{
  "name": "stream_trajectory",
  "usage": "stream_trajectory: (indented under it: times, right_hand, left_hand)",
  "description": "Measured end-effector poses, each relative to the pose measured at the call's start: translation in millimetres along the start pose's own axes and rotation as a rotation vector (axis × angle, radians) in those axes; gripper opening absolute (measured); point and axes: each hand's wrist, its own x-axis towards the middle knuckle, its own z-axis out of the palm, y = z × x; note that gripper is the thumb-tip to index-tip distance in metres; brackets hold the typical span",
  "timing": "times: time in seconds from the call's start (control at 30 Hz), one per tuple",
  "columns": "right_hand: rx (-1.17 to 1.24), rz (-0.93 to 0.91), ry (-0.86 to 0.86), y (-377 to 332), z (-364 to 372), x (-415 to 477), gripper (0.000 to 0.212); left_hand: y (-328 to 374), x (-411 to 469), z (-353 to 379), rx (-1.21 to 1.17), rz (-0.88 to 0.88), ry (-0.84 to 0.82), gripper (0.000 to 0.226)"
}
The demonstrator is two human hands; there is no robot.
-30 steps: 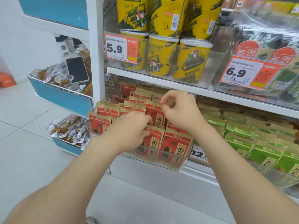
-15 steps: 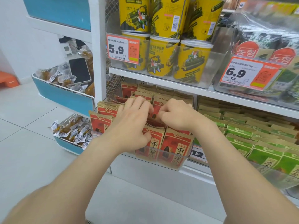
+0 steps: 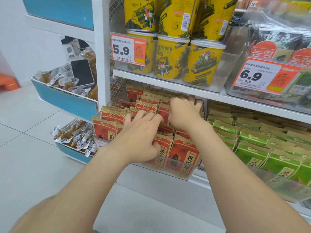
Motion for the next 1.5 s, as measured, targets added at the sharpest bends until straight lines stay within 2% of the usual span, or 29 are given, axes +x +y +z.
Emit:
stream_trajectory:
  times: [0.1,0.27,0.4,0.47,0.57,0.63,0.7,0.87,0.97,1.1,1.3,1.43,1.5]
  right_hand:
    - [0.033,0.001,0.044,-4.9,2.0,2.9,0.014]
    - [0.062,-0.112,0.130,-4.6,-2.8,-11.6,0.020]
    - [0.071,-0.205,0.342,3.3,-9.4,-35.2,0.022]
    - [0.164,-0.249,0.522,10.8,-13.7,-45.4,0.018]
    - [0.432,-0.277,0.778,17.7,-22.4,-60.7,0.012]
    - [0.587,-0.303,0.910,14.3,-30.9,-74.5,0.011]
    - [0.718,-0.323,0.991,5.8,-40.8,-91.1,0.008]
    - [1.241,-0.158,0.878,-4.1,-62.5,-120.5,0.003]
    - [1.382,-0.123,0.808,-0.3,-68.5,-124.6,0.006]
    - [1.412,-0.108,0.665,8.8,-64.2,-121.8,0.005]
    - [1.351,-0.071,0.565,14.3,-47.6,-127.5,0.007]
    - [1.392,-0.018,0.478,18.5,-39.3,-135.5,0.009]
    - [1.419,0.011,0.459,18.0,-36.4,-137.5,0.012]
  left_hand:
    - [0.6,-0.9,-0.9,0.003,-0.004,0.000,0.063]
    - [1.6,-4.6,-3.6,-0.055,-0.017,0.028,0.065]
    - [3.2,-5.5,-11.5,-0.154,-0.049,0.069,0.061]
    - [4.8,-5.9,-14.6,-0.235,-0.085,0.176,0.054]
    - [9.8,-8.2,-15.2,-0.408,-0.117,0.453,0.035]
    - [16.7,-9.8,-16.9,-0.512,-0.072,0.610,0.029]
    - [27.7,-12.9,-20.2,-0.600,0.024,0.710,0.033]
    - [59.1,-23.9,-27.3,-0.684,0.155,0.765,0.048]
    - [70.3,-24.9,-28.2,-0.718,0.167,0.704,0.049]
    - [76.3,-20.7,-24.6,-0.867,0.066,0.636,0.042]
    - [96.5,-32.4,-26.6,-1.208,-0.046,0.513,0.030]
    - [99.8,-36.4,-21.3,-1.288,-0.118,0.474,0.011]
    - [104.4,-37.5,-20.5,-1.292,-0.142,0.461,0.010]
